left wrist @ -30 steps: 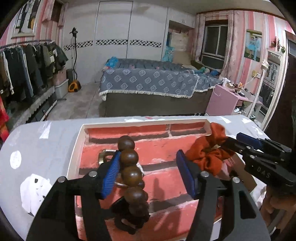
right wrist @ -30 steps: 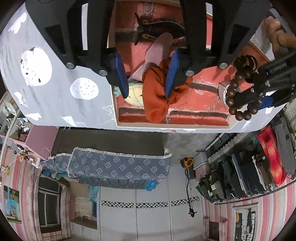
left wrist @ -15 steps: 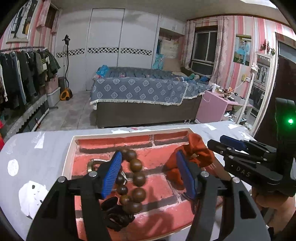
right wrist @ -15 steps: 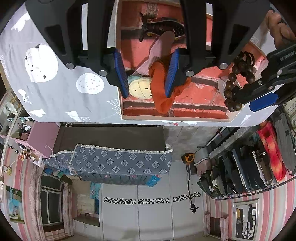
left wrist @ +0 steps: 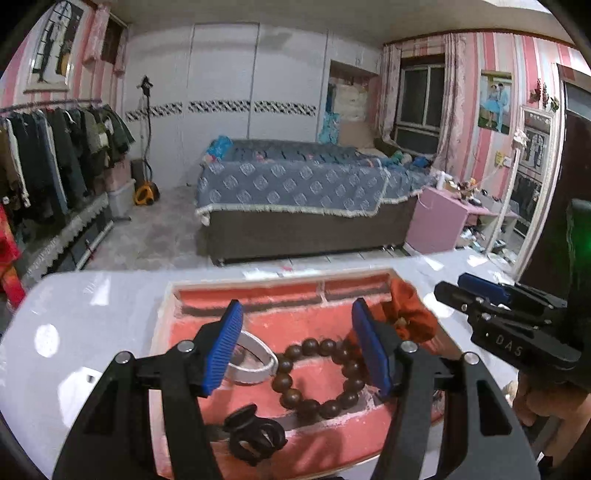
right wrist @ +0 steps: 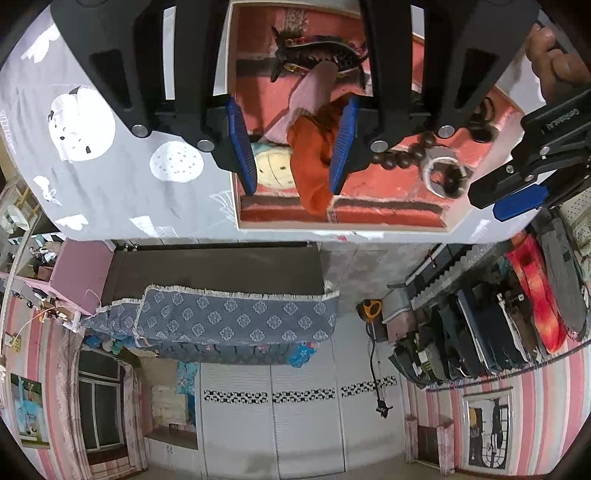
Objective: Organize jewelry
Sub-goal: 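Open both tools to release the bracelet and scrunchie into the box, then withdraw both tools from the box toward the remaining jewelry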
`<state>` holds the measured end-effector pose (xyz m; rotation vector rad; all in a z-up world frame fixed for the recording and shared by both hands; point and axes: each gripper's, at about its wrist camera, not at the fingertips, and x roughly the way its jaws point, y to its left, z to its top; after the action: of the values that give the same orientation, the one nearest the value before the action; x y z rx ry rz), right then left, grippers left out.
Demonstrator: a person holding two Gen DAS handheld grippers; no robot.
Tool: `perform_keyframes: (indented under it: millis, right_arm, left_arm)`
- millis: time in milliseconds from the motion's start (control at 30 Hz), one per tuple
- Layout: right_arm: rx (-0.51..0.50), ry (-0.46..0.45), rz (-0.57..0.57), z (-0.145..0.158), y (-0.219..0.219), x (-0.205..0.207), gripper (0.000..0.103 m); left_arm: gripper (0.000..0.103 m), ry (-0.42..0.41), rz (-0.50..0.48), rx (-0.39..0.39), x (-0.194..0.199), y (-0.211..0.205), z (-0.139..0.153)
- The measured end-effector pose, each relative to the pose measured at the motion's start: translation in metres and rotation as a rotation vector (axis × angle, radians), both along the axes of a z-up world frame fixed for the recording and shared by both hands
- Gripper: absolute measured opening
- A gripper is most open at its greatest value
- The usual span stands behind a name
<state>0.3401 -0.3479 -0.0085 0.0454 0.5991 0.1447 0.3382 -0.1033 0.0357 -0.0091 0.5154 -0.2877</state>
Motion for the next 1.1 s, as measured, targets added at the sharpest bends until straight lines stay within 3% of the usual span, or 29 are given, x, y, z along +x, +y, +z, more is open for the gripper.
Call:
perform_keyframes:
  millis: [100, 167, 333, 400, 467, 733, 900, 1100]
  right_arm:
    - [-0.023, -0.034, -0.008, 0.013, 0.001, -0.007, 0.049]
    - [-0.028, -0.058, -0.018, 0.022, 0.001, -0.014, 0.053]
    - [-0.080, -0.093, -0.040, 0.033, -0.001, -0.046, 0.064]
    - [-0.113, -0.097, -0.045, 0.036, -0.005, -0.069, 0.069]
    - [-0.115, -0.105, -0.062, 0.033, -0.014, -0.091, 0.081]
    - [-0.056, -0.091, -0.140, 0.030, -0.062, -0.209, 0.089]
    - [-0.073, -0.074, -0.218, 0.008, -0.107, -0.303, 0.095]
    - [-0.035, -0.007, -0.270, -0.035, -0.137, -0.359, 0.095]
  left_arm:
    - [0.062, -0.035, 0.025, 0.009, -0.017, 0.014, 0.021]
    - [0.068, -0.039, 0.056, 0.004, -0.030, 0.028, 0.029]
    - [0.071, -0.055, 0.121, 0.016, -0.077, 0.069, 0.031]
    - [0.071, -0.044, 0.156, 0.012, -0.103, 0.090, 0.020]
    - [0.071, -0.037, 0.185, 0.017, -0.127, 0.109, 0.011]
    - [0.078, -0.038, 0.304, 0.085, -0.240, 0.176, -0.003]
    - [0.080, -0.025, 0.363, 0.129, -0.299, 0.187, -0.014]
    - [0.080, -0.001, 0.315, 0.131, -0.344, 0.171, -0.033]
